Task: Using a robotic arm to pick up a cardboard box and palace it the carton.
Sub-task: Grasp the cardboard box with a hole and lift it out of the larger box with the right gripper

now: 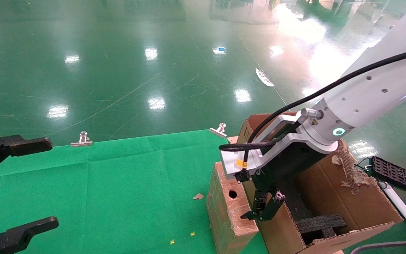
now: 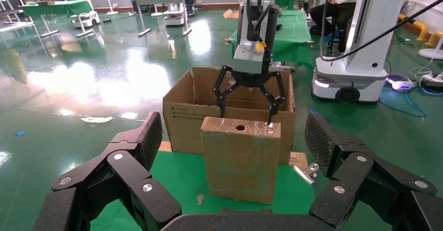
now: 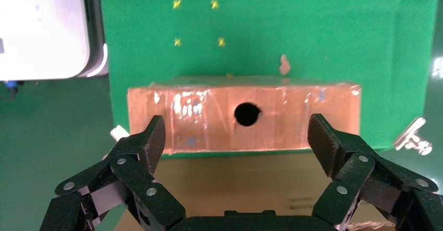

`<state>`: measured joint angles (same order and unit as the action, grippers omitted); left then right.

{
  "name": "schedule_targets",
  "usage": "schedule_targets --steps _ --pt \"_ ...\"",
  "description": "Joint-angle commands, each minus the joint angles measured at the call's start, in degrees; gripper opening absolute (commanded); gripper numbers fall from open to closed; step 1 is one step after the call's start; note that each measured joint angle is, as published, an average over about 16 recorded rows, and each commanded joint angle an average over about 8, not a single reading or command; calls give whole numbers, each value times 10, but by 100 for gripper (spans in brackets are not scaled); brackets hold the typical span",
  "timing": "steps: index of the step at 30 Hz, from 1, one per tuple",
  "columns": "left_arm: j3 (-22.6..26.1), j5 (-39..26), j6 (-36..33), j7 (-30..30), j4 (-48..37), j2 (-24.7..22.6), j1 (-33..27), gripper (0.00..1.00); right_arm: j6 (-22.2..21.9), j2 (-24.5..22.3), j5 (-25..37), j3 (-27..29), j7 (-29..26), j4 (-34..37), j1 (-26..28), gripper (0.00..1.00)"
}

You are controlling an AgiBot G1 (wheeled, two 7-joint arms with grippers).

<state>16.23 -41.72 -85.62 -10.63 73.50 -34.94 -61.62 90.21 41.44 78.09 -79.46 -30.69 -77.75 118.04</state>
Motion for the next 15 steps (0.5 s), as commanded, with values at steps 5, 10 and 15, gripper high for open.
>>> schedule_targets --steps 5,10,15 --pt "0 0 0 0 0 0 0 100 -4 20 -4 -60 -19 0 32 100" --pt "0 0 0 0 0 0 0 100 -9 30 -9 -95 -36 0 53 100" --pt "1 0 0 0 0 0 0 100 -14 36 -5 -118 -94 4 80 100"
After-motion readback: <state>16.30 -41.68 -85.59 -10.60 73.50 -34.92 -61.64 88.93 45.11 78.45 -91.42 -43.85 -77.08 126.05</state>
